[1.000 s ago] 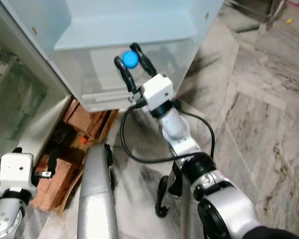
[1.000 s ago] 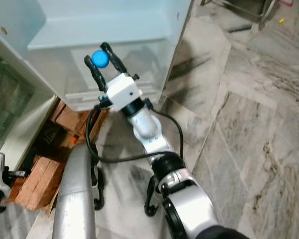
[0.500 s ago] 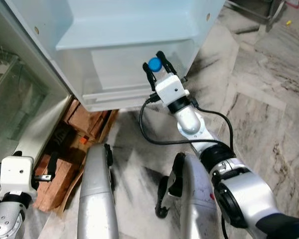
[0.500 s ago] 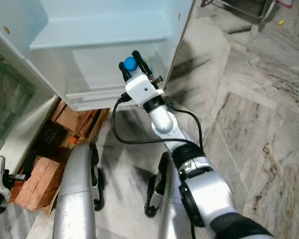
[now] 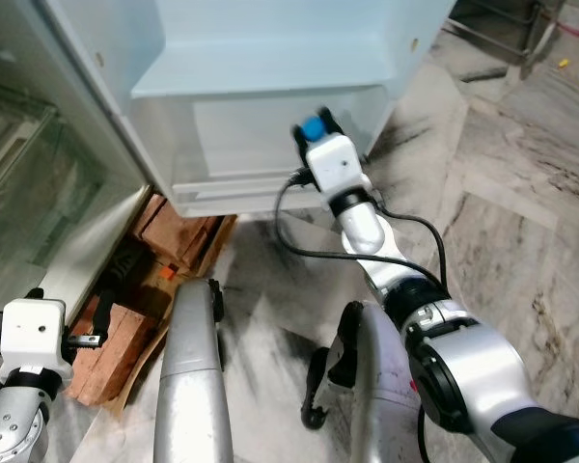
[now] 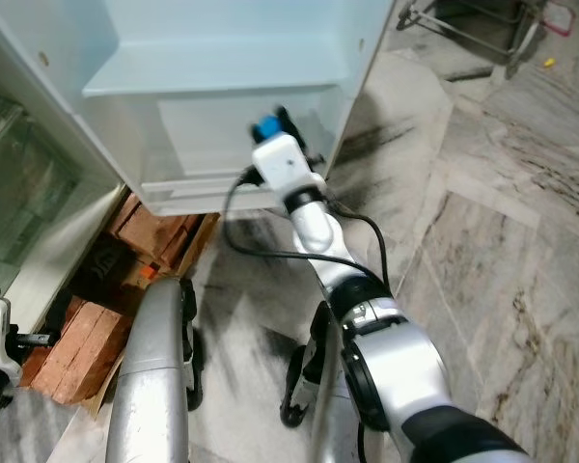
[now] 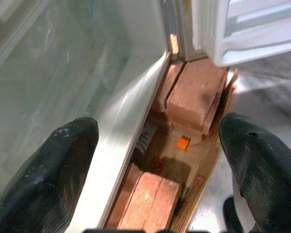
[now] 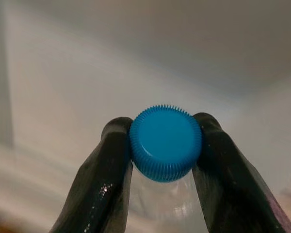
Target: Restocking fridge
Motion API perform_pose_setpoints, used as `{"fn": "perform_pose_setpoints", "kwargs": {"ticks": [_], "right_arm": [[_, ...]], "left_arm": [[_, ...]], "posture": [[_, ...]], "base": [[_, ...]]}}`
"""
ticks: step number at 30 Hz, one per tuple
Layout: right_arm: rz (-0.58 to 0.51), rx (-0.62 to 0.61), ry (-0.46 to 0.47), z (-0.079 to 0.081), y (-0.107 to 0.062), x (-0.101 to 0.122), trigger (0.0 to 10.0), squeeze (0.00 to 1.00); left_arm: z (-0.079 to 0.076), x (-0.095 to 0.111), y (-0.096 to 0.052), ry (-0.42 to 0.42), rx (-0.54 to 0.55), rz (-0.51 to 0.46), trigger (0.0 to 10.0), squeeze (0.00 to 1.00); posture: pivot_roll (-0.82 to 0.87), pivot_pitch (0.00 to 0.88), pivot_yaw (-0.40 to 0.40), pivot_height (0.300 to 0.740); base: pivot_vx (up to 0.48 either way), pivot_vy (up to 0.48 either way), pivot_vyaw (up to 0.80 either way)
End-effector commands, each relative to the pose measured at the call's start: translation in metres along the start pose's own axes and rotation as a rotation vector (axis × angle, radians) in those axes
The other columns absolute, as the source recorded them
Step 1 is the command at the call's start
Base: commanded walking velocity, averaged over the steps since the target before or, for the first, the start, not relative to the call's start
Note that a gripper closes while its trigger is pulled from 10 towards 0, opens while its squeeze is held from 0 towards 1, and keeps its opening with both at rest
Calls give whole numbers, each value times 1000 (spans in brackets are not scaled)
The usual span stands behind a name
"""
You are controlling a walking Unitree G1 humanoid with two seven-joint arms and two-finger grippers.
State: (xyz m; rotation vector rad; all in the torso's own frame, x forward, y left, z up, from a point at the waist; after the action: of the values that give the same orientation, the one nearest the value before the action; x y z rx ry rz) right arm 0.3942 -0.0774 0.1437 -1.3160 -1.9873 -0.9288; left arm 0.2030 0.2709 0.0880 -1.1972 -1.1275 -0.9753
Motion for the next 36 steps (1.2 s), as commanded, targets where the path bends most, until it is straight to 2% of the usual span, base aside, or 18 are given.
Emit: {"fn": "perform_pose_setpoints", "kwargs": {"ticks": [1,7,8,12,14,17,25,31,35,36], "right_arm": [[143,-17,20,-4,-13,-31,10000,0],[219,-82,33,-22,-14,-44,10000,0],[224,-86,33,-26,-14,-45,10000,1000],[238,-110,16,-33,-11,-46,10000,1000],[287,-170,2,-43,-9,-49,10000,1000],[298,-202,13,-48,-6,-48,10000,1000],[184,-206,28,-57,11,-22,10000,1000],[117,-179,22,-59,18,-9,10000,1000],[72,-167,51,-60,21,-1,10000,1000],[44,-144,86,-57,20,2,10000,1000]], "left_arm": [[3,-6,-2,4,10,25,10000,0],[3,-5,1,2,8,20,10000,0],[2,-5,3,1,7,19,10000,0],[1,-4,7,-1,4,14,10000,0],[1,-4,11,-1,3,10,10000,0],[1,-4,13,-1,2,7,10000,0],[3,0,27,6,-2,-11,10000,0],[3,2,38,5,0,-28,10000,0],[1,4,47,1,-2,-44,10000,0],[0,6,51,-3,-4,-55,10000,0]], "posture": [[367,352,-47,572],[362,341,-48,572],[357,334,-48,572],[354,322,-47,572],[350,311,-44,572],[351,306,-43,572],[331,259,-42,572],[307,225,-48,572],[285,189,-50,572],[271,164,-51,572]], "base": [[0,0,0],[0,0,0],[0,0,0],[0,0,0],[0,0,0],[0,0,0],[0,0,0],[0,0,0],[0,0,0],[0,0,0]]}}
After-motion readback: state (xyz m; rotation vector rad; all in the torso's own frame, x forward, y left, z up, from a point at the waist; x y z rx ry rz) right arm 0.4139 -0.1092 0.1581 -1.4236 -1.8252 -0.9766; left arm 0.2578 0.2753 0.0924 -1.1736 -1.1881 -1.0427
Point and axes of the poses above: a point about 5 cm out from each wrist's last joint towards the gripper, its own y axis pointing out of the wrist towards the gripper, its own x axis along the axis of the wrist's last joint, z = x × y, the point moved 3 cm from there along y, pointing out of the wrist towards the gripper, and after that the axes turned 15 degrees about -y, right-handed, at the moved point
